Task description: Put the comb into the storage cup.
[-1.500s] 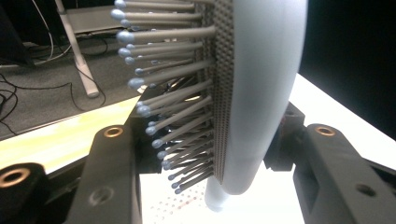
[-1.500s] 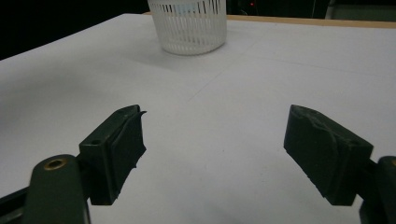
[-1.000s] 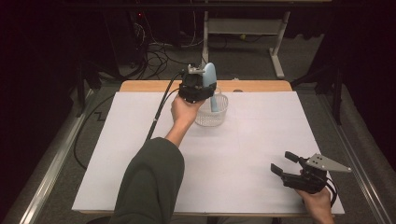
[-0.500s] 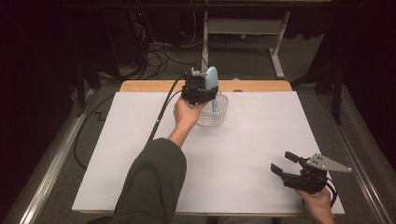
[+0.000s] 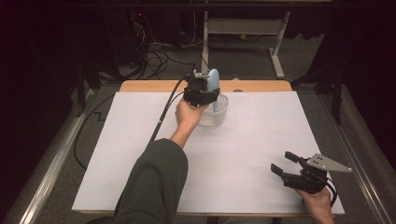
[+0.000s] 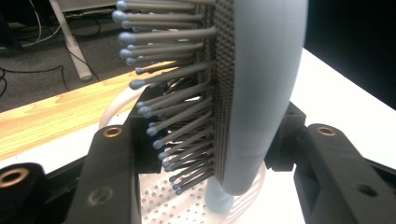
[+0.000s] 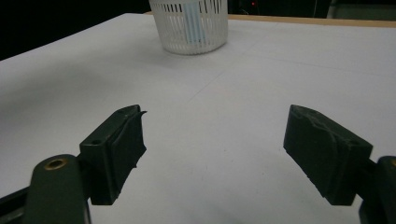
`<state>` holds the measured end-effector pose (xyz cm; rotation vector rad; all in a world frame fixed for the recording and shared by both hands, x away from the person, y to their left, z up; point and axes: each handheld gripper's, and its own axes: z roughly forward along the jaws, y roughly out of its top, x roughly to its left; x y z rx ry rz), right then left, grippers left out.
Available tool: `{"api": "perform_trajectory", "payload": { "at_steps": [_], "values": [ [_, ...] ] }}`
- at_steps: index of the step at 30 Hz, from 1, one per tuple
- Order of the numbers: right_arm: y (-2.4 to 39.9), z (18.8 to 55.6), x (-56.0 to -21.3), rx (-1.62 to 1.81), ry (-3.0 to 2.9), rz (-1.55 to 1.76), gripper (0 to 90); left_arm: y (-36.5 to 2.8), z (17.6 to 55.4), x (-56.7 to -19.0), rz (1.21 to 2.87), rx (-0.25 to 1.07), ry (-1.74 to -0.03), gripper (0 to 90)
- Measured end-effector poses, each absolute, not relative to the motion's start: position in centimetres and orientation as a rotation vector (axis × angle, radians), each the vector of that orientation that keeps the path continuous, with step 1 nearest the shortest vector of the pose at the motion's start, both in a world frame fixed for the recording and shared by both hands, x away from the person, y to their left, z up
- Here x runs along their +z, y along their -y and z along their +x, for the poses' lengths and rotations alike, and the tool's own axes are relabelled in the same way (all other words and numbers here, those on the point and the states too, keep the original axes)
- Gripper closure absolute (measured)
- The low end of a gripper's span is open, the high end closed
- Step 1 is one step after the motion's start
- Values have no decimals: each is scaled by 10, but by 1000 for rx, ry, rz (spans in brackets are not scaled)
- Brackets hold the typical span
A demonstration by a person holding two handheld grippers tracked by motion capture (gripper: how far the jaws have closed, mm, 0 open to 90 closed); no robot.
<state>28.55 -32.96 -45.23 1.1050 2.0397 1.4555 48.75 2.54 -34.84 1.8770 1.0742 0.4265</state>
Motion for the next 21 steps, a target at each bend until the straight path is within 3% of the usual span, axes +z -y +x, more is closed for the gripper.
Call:
{"api": "perform_trajectory", "payload": {
  "at_steps": [21],
  "values": [
    [329, 285, -452, 1455, -2045, 1103, 206, -27, 490, -358, 1888, 412, -1101, 481]
  ]
}}
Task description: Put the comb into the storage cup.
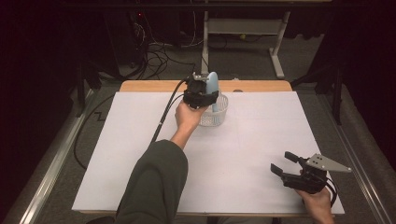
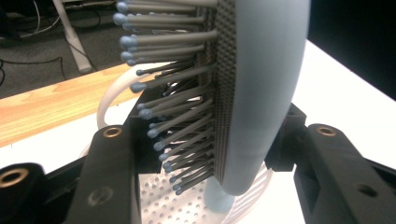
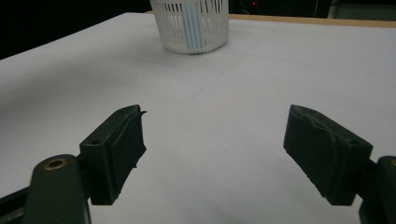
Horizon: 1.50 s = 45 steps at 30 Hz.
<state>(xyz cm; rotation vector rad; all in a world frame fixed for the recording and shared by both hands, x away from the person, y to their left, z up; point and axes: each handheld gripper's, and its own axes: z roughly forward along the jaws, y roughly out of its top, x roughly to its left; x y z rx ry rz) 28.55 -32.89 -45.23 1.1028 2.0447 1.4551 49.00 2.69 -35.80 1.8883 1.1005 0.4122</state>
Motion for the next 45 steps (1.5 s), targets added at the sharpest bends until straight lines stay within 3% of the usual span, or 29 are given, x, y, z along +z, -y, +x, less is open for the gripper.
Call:
{"api": "perform_trajectory", "payload": {
  "at_steps": [24, 37, 45],
  "values": [
    [328, 286, -452, 1454, -2052, 1100, 206, -34, 492, -356, 1919, 458, -1119, 403],
    [328, 286, -452, 1454, -2053, 1101, 206, -42, 499, -358, 1925, 381, -1127, 179],
    [328, 286, -452, 1456, -2053, 1103, 206, -48, 502, -358, 1928, 348, -1156, 115]
  ]
}}
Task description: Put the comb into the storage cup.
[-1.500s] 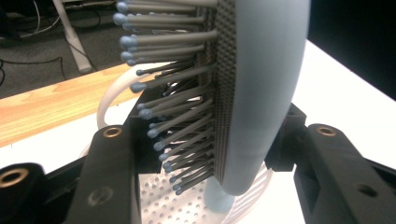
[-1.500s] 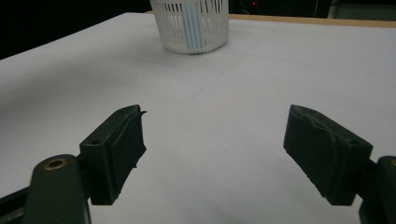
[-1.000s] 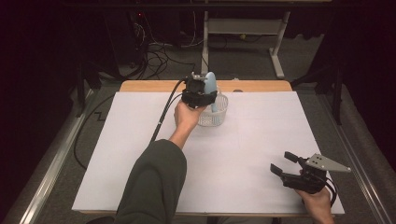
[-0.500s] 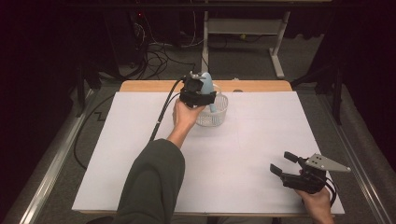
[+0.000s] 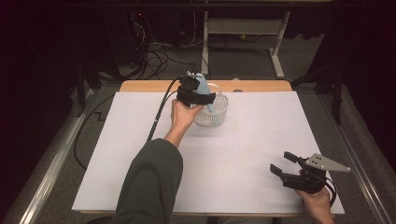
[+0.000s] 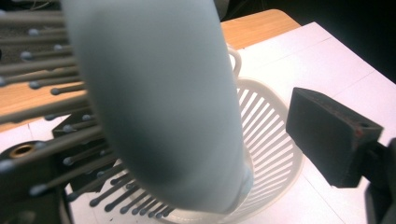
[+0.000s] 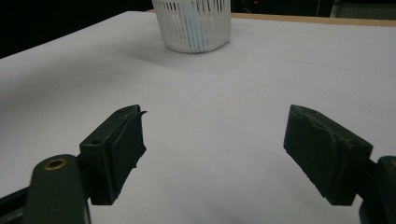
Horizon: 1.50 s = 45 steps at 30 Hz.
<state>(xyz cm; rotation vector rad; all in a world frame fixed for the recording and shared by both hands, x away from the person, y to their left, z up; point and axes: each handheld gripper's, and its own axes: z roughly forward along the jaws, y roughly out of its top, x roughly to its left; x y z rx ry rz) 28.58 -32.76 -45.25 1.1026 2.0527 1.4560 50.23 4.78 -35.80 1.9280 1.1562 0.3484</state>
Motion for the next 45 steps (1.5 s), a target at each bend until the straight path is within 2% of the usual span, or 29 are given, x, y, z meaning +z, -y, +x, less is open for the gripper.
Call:
{"api": "perform_trajectory", "payload": {
  "at_steps": [12, 45],
  "values": [
    [328, 286, -453, 1458, -2053, 1104, 206, -53, 506, -360, 1935, 326, -1170, 36],
    [328, 286, -453, 1459, -2046, 1108, 206, -73, 503, -368, 1973, 312, -1210, 36]
  ]
}}
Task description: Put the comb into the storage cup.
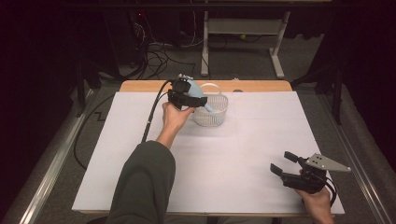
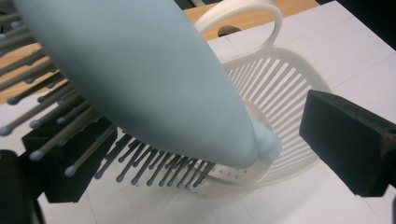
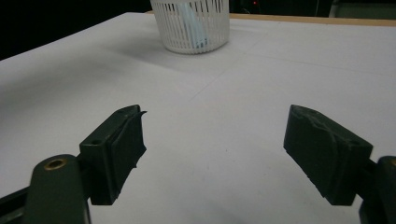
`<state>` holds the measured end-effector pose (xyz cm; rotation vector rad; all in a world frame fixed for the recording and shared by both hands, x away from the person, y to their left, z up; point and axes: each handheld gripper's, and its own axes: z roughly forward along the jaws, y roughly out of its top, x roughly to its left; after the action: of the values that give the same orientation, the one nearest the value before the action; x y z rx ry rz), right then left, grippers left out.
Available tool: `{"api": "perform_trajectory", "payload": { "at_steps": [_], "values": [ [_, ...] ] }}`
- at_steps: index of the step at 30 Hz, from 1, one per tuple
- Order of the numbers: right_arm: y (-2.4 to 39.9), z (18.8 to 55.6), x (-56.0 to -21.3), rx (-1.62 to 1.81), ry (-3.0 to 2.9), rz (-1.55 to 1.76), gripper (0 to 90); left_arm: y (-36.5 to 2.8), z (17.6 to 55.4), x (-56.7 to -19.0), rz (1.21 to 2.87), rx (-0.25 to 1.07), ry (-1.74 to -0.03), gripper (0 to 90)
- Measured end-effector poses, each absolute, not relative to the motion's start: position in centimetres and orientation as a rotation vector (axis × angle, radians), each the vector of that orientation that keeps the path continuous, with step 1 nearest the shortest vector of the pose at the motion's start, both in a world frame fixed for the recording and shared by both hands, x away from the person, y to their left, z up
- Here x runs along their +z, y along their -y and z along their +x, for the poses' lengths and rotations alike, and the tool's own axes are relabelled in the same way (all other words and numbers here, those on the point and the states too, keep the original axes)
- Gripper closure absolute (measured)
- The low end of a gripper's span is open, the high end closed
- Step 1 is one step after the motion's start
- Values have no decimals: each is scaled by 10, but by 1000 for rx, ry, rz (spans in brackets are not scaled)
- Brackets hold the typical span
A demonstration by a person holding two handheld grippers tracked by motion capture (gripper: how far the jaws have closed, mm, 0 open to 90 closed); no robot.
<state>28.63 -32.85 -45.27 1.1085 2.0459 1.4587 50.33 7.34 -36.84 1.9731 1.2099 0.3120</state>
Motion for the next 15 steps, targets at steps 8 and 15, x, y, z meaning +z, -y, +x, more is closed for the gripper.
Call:
{"api": "perform_trajectory", "payload": {
  "at_steps": [8, 15],
  "values": [
    [328, 286, -453, 1457, -2047, 1109, 206, -80, 501, -374, 1956, 304, -1223, 36],
    [328, 286, -452, 1456, -2048, 1105, 206, -85, 497, -371, 1955, 311, -1210, 36]
  ]
}}
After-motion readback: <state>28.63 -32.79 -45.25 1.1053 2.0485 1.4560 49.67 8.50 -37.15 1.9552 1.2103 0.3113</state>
